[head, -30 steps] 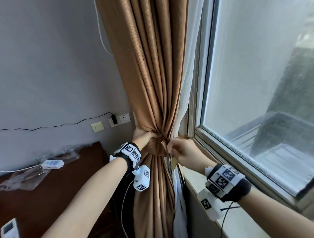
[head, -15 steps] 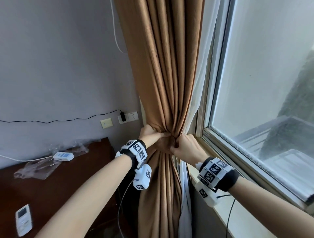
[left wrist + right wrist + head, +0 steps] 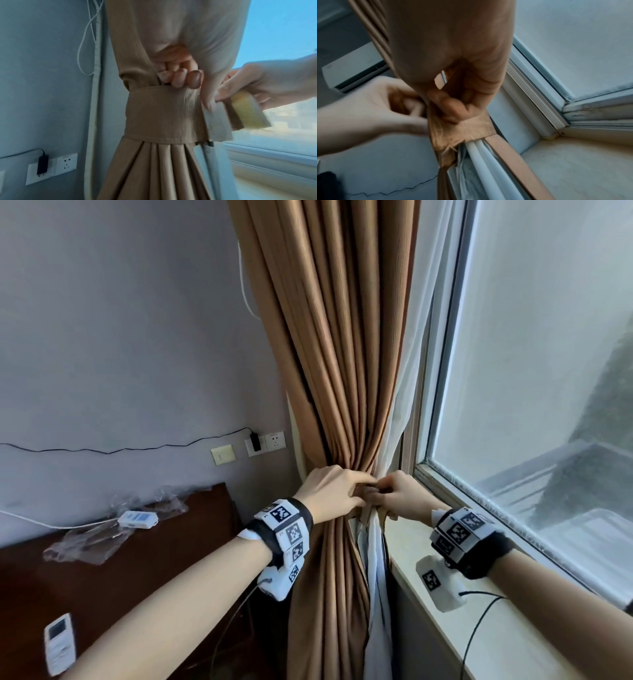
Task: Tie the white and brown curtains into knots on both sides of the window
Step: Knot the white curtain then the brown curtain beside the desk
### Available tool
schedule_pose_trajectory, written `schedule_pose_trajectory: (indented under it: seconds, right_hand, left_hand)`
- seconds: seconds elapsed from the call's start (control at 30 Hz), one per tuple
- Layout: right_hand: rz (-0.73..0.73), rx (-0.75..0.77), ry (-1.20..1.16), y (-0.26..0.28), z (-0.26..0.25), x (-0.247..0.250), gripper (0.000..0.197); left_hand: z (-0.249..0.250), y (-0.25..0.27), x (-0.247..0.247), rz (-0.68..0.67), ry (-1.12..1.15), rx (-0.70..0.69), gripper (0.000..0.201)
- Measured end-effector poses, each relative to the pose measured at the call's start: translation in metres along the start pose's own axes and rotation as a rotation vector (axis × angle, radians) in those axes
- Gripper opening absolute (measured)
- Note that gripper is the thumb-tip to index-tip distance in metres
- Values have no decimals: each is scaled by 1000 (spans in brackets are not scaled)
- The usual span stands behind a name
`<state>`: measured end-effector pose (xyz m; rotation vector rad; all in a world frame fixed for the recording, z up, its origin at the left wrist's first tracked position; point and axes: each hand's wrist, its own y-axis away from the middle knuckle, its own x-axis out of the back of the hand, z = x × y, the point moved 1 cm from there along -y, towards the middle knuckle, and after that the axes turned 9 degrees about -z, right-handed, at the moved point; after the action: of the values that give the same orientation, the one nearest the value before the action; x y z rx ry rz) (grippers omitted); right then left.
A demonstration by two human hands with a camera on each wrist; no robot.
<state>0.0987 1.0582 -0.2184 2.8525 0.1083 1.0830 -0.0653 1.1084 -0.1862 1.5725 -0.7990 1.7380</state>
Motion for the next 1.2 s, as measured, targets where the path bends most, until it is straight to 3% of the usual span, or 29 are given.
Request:
schedule_pose_trajectory:
  seconds: [0.13, 0.23, 0.37, 0.5, 0.6, 0.7, 0.83, 0.93, 1.2]
  right_hand:
    - [-19, -10, 1, 3, 1, -2, 28]
    - [-24, -18, -136, 8, 7, 2, 27]
    - [-197, -26, -356, 20, 11, 10, 15]
    - [-309, 29, -51, 29, 11, 14, 37]
    - [-210, 115, 150, 25, 13, 12, 26]
    - [-116, 156, 135, 19, 11, 9, 6]
    - [-10, 163, 250, 12, 4, 7, 15]
    - [-10, 239, 415, 10, -3, 3, 12]
    - [-26, 241, 733, 8, -16, -2, 29]
  left_hand:
    - [9, -18, 1, -80, -262, 19, 26]
    - [6, -25, -2, -94, -224, 25, 29]
    - [-2, -29, -11, -52, -89, 150, 36]
    - [-7, -34, -11, -54, 4, 217, 38]
    - [-8, -35, -11, -65, 12, 218, 39]
    - [-8, -34, -11, -69, 3, 219, 41]
    - [-7, -36, -11, -66, 2, 230, 43]
    - [-3, -37, -11, -58, 7, 219, 43]
    - [-2, -40, -7, -114, -6, 202, 29]
